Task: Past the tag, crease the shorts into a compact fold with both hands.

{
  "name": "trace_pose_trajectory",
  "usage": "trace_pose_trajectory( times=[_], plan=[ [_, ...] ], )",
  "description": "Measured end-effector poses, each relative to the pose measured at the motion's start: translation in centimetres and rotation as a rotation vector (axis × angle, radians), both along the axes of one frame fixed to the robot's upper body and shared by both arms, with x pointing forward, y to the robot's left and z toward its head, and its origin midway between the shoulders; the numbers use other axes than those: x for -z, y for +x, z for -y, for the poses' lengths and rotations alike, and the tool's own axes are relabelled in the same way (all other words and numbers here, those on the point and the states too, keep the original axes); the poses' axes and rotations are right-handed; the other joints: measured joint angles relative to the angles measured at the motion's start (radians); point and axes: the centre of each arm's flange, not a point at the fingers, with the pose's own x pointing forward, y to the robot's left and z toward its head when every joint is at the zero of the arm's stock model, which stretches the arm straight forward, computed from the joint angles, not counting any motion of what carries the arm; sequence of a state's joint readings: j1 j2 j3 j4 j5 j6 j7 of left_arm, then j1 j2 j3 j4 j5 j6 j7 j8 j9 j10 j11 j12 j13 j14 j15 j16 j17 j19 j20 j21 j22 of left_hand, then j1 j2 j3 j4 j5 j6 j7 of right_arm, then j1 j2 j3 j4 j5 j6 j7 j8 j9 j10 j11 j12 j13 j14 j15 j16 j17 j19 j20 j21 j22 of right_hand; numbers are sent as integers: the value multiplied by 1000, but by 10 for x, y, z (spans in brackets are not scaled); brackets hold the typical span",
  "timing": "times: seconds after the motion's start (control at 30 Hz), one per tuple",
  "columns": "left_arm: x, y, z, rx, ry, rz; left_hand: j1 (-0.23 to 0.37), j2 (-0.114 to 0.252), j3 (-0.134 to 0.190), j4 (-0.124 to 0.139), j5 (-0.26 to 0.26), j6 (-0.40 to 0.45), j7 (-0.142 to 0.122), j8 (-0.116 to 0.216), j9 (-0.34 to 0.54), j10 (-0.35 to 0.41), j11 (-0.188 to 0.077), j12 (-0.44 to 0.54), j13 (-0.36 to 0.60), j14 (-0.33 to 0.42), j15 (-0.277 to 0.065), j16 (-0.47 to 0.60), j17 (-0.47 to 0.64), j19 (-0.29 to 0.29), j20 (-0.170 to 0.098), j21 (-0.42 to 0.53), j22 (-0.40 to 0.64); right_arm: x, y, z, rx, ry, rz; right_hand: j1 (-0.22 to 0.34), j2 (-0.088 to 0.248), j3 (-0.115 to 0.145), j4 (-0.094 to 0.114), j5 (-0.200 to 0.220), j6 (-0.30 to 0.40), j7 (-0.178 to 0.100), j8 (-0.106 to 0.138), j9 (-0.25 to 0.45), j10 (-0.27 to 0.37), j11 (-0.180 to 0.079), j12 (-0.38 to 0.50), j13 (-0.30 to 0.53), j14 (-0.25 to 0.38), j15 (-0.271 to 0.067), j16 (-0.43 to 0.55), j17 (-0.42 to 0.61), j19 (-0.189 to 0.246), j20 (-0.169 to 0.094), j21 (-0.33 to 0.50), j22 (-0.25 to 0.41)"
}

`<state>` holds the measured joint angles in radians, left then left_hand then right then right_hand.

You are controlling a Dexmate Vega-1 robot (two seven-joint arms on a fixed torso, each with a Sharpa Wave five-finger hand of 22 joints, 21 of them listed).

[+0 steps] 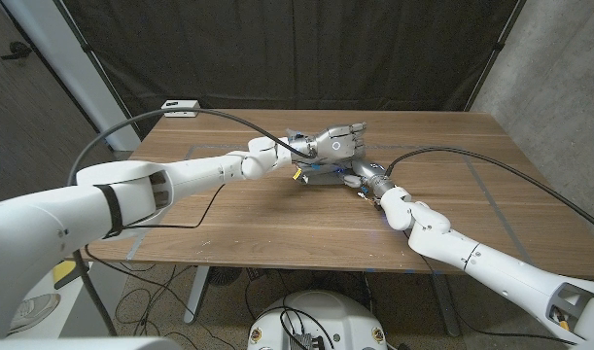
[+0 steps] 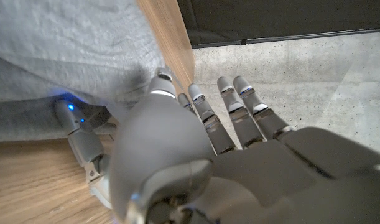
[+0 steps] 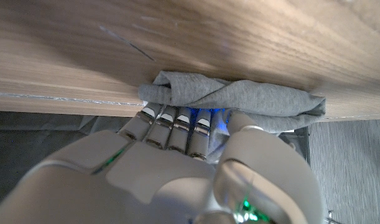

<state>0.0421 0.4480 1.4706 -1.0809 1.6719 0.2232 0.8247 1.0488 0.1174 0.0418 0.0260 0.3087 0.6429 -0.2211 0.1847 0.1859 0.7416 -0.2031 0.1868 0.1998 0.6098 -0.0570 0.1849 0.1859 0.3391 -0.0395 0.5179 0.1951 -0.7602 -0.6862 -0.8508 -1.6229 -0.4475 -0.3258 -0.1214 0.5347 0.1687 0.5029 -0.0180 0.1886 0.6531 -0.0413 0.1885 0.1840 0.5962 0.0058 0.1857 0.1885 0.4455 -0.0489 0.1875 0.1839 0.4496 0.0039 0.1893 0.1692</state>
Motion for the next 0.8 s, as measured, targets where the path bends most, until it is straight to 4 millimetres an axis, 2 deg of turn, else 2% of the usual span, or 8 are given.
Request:
trace_pose_trajectory(
  times=[0.13, 0.27, 0.63, 0.73, 0.8],
  plan=[
    [1, -5, -2, 15, -36, -21, -87, 22, -16, 56, 13, -66, -1, 0, 0, -47, 0, 0, 0, -22, 1, 0, 0, 0, 4, 0, 0, 0, -2, -1, -6, -19, -16, 0, 0, -2, -2, 0, 0, 0, -1, -1, -1, 1, 0, 0, -2, -1, 0, -1, -2, 2, 0, -1],
    [-1, -8, -4, 20, -78, -30, -128, 33, -25, 82, 13, -93, -1, 0, 0, -74, 2, 0, 0, -42, 3, 0, 0, -10, 15, 0, 0, -1, -6, -2, -11, -29, -19, 4, -4, -1, -6, 0, 0, 0, -4, -1, 1, -1, 0, 0, -2, -1, 3, -1, -2, 2, 0, -1],
    [-4, -13, -12, 4, -165, -37, -146, 38, -22, 93, 13, -112, 1, 0, 0, -90, 1, 0, 0, -61, 9, -4, 0, -20, 24, 0, 0, -4, -20, -1, -9, -41, -12, 8, -8, -5, -18, 0, 0, 0, -3, 3, 6, -5, 17, 1, 7, 6, 10, 1, -1, 2, 13, 2],
    [-4, -14, -14, -3, -179, -37, -147, 39, -22, 93, 13, -112, 1, 0, 0, -90, 1, 0, 0, -61, 9, -4, 0, -21, 25, 0, 0, -6, -23, 0, -5, -41, -6, 15, -15, -10, -24, 0, 0, 0, -3, 2, 22, 7, 18, 3, 10, 10, 14, 2, 5, 7, 18, 6],
    [-3, -15, -15, -5, -188, -38, -147, 39, -22, 93, 13, -112, 1, 0, 0, -90, 1, 0, 0, -61, 9, -4, 0, -21, 25, 0, 0, -10, -26, 1, 0, -39, 4, 15, -15, -7, -29, 0, 0, 0, -3, 2, 26, 18, 21, 3, 10, 10, 13, -1, 19, 22, 14, 6]
  ],
)
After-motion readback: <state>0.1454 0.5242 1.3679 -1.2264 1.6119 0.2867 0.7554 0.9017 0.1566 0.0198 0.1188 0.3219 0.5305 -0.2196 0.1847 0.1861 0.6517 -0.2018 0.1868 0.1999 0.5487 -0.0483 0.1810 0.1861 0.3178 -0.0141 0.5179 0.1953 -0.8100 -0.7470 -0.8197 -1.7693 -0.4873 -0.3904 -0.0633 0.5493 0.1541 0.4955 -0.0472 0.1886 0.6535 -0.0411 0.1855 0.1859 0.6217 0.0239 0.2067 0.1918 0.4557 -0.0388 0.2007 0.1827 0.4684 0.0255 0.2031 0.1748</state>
